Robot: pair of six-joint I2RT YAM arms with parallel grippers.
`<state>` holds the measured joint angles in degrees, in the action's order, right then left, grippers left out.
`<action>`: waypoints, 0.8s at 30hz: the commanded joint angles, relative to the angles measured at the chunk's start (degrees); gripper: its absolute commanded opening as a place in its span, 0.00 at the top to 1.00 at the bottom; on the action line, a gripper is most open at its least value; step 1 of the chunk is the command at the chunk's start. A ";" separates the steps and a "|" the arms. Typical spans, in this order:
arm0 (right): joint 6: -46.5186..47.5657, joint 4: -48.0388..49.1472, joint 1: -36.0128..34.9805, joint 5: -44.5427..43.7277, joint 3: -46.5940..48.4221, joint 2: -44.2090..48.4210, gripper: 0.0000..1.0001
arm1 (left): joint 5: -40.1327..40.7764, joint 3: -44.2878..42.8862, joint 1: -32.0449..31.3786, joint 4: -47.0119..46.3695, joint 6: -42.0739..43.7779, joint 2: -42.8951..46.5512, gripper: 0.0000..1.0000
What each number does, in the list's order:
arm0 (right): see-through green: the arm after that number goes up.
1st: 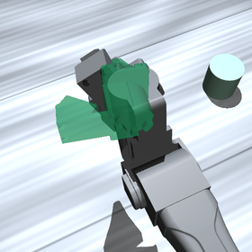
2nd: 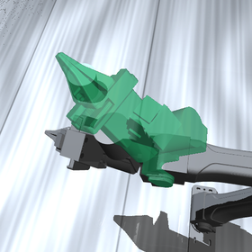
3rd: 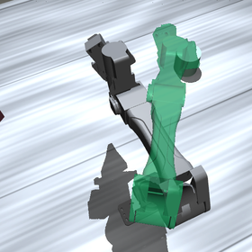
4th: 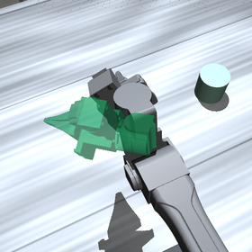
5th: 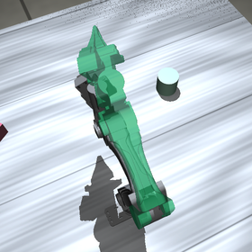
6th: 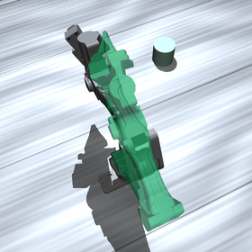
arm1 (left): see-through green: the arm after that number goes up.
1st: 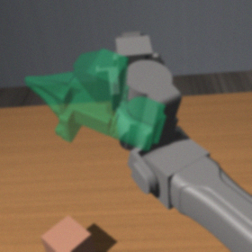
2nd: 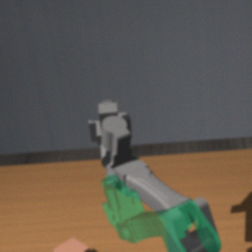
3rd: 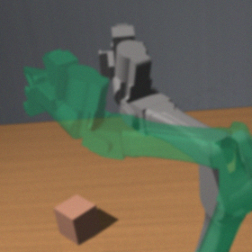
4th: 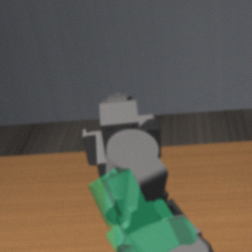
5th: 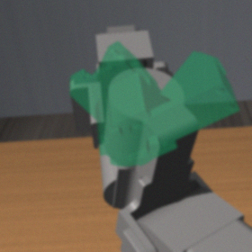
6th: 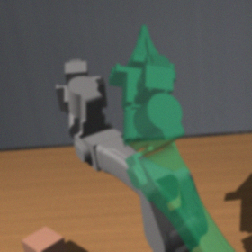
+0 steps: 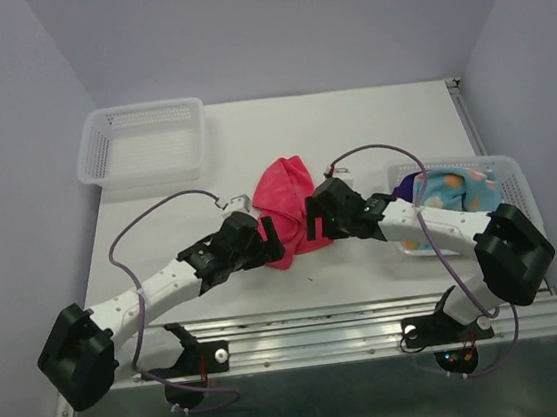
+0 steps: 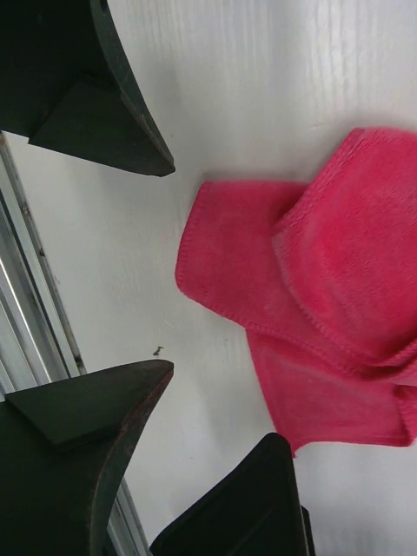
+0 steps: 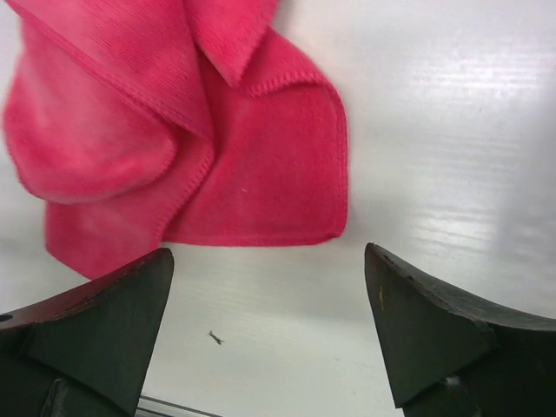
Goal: Fold and stack the towels
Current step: Flatten out the crumpled towel
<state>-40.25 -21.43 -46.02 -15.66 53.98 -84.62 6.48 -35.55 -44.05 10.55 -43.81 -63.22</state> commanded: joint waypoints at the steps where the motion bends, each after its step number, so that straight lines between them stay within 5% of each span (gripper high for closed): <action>1: -1.67 -1.34 -0.30 -1.48 -1.33 -1.68 0.09 | 3.27 -3.65 -5.17 -0.97 0.92 -4.62 0.03; 17: -1.76 3.32 3.48 2.04 -4.14 -7.67 0.46 | 7.93 -11.38 -10.44 1.76 6.10 -16.40 0.14; 20: -1.50 4.46 3.74 3.26 -4.75 -7.93 0.64 | 8.11 -12.26 -10.61 1.93 7.42 -18.60 0.18; 24: -1.32 5.87 4.09 4.58 -5.72 -7.40 0.74 | 7.76 -13.66 -10.97 2.55 9.01 -21.76 0.23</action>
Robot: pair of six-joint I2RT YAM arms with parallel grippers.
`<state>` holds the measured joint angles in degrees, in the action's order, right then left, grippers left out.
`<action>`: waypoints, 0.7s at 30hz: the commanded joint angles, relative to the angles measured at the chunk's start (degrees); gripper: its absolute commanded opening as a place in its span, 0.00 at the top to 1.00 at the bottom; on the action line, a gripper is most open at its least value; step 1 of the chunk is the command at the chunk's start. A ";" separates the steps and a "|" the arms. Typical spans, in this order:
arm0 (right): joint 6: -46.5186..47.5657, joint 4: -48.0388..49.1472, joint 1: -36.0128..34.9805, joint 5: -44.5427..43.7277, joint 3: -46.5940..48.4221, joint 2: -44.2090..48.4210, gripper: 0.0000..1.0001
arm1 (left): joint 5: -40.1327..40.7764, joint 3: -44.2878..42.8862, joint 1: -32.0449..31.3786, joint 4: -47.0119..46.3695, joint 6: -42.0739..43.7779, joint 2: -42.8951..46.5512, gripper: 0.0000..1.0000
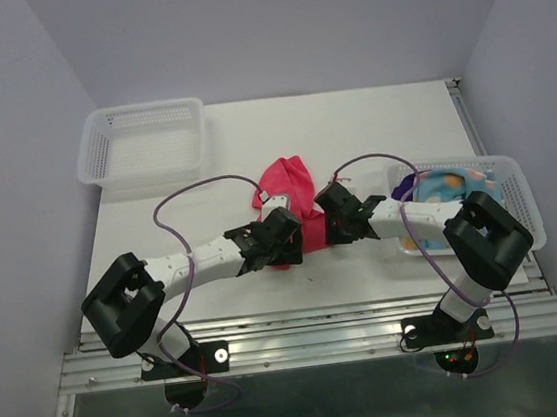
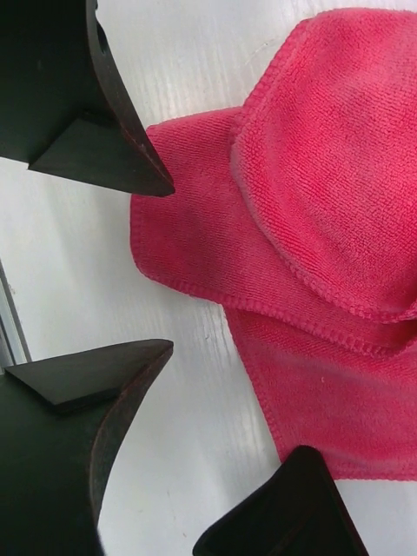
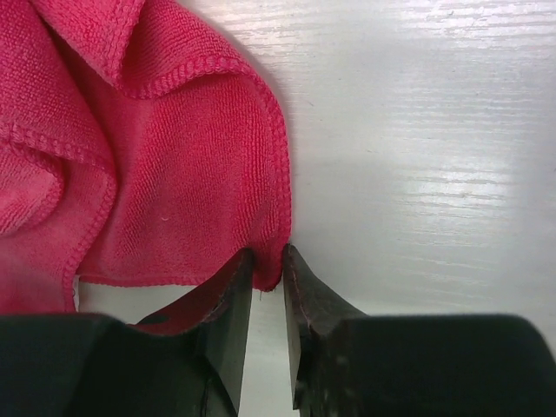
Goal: Fold and stack the towels
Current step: Flatten out the crumpled towel
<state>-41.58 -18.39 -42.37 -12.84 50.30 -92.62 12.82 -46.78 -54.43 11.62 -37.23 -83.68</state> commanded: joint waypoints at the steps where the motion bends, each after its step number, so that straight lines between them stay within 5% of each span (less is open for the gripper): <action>1: 0.10 3.01 0.53 2.03 -2.49 0.86 0.75 | 1.33 -3.04 -0.76 2.17 2.78 -2.70 0.28; 12: 0.54 4.15 1.06 3.44 -4.07 1.21 0.81 | 1.59 -4.63 -2.69 5.61 3.22 -8.52 0.40; 16: 0.63 4.51 1.06 3.96 -4.34 1.39 0.81 | 3.08 -5.86 -3.13 7.71 3.13 -11.41 0.56; 21: 0.71 4.51 1.32 3.88 -4.42 1.91 0.81 | 6.68 -8.49 -5.50 11.49 2.43 -15.19 0.61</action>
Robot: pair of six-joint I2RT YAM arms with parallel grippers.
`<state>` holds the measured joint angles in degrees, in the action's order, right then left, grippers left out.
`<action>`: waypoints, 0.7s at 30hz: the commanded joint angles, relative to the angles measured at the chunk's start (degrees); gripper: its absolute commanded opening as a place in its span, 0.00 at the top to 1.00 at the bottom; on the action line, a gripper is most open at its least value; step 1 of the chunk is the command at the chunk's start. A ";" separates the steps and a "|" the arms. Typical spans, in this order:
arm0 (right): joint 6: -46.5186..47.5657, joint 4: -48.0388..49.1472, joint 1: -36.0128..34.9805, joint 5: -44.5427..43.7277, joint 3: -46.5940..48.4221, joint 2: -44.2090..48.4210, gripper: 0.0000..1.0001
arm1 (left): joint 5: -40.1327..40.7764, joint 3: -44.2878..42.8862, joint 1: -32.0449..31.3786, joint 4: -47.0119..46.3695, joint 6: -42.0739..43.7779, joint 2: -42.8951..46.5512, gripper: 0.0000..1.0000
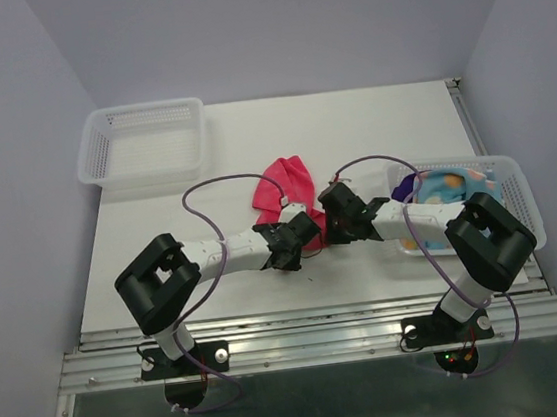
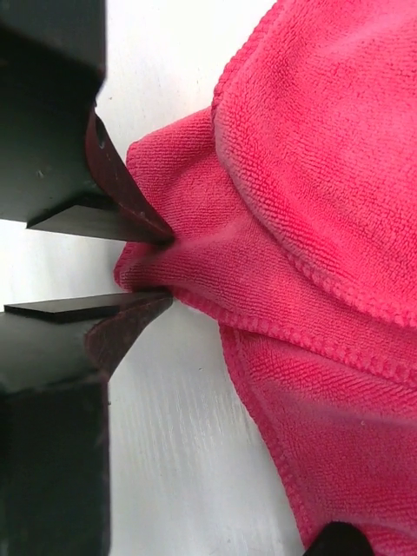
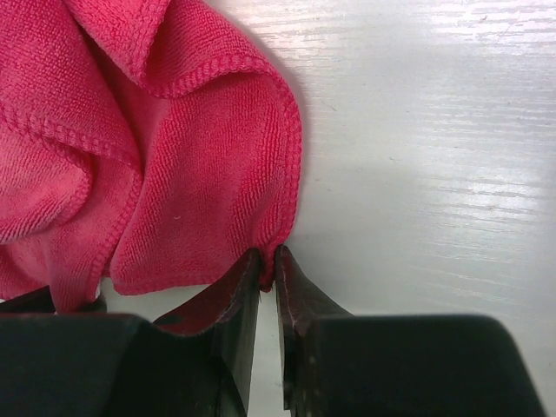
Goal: Fold and stack the towels
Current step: Flatten out the crumpled towel
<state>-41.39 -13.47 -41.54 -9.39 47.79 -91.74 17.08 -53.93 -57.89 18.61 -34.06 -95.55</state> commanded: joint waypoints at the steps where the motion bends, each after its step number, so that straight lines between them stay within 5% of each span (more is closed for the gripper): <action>1: 0.43 -0.32 0.41 0.51 -1.91 1.22 0.81 | 2.78 -1.53 -2.49 5.81 -0.91 -3.94 0.71; 3: 0.43 -0.32 0.49 0.60 -2.09 1.39 0.81 | 4.35 -2.75 -3.54 7.83 -2.75 -5.08 0.84; 4: 0.52 -0.32 0.58 0.60 -2.09 1.48 0.81 | 5.76 -3.19 -3.72 9.76 -3.46 -5.96 0.99; 16: 1.13 -2.78 1.37 -1.33 -2.79 5.17 0.91 | -0.73 -3.73 -2.67 5.83 -0.21 8.96 1.00; 21: 1.75 -4.45 1.81 -3.36 -3.40 7.71 0.99 | -6.60 -0.48 4.43 2.49 0.84 18.88 1.00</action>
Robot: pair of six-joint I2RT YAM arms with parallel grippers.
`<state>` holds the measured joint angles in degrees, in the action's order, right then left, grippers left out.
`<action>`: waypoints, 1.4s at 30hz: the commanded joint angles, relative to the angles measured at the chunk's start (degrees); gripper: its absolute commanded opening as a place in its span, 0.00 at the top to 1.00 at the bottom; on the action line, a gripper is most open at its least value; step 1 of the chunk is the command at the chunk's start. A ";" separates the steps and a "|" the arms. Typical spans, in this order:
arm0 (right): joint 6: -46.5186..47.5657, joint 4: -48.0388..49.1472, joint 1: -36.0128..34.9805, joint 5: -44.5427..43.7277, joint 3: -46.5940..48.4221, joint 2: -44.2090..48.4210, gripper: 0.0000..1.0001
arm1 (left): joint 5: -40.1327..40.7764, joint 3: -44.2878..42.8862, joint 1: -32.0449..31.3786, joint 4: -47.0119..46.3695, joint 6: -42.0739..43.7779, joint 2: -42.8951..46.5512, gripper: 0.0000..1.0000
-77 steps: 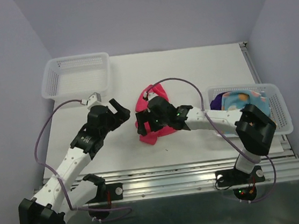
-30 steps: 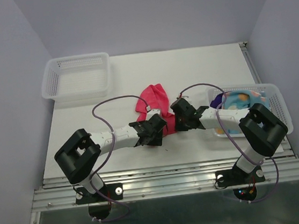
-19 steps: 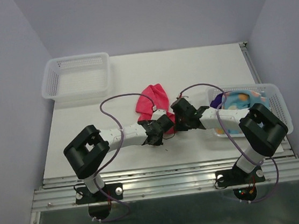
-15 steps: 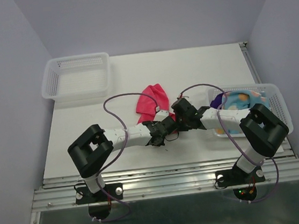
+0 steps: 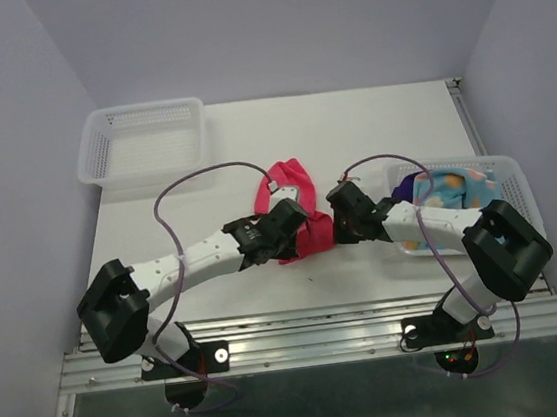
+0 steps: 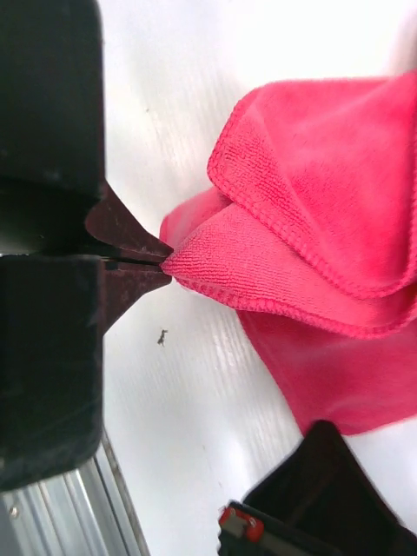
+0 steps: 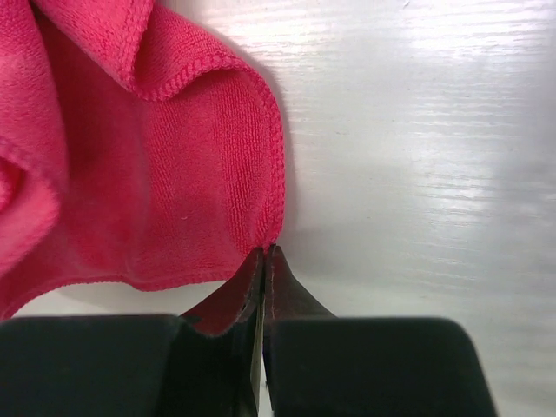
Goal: Fold and stack the towels
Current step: Flatten out the crumpled towel
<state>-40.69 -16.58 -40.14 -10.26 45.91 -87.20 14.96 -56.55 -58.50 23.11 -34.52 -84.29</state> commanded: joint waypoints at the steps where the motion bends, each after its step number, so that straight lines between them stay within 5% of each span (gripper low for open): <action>1: 1.31 -1.53 0.41 -2.48 -1.44 3.61 0.99 | -6.50 2.85 6.63 -4.37 1.47 9.13 1.00; 10: 7.98 -0.74 0.50 3.05 7.60 18.72 0.99 | -25.50 3.66 18.68 -19.67 -0.19 24.59 1.00; 19: 14.57 -6.97 0.50 -4.14 32.28 23.30 0.99 | -14.64 -14.36 20.00 -15.84 -3.09 32.17 1.00; 27: 20.55 -10.66 0.41 -10.56 47.41 18.91 0.99 | -6.79 -23.33 22.73 -10.72 -2.66 30.41 1.00; 36: 22.67 -15.23 0.50 -0.82 64.73 16.36 0.99 | -14.69 -32.02 23.26 -11.87 -1.16 30.51 1.00; 42: 21.97 -19.89 0.50 7.97 74.76 15.22 0.99 | -27.87 -35.47 23.26 -12.56 -3.00 29.18 1.00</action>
<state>-19.27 -34.57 -40.07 -8.64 114.89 -72.58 -4.45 -88.23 -35.51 14.37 -37.12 -55.68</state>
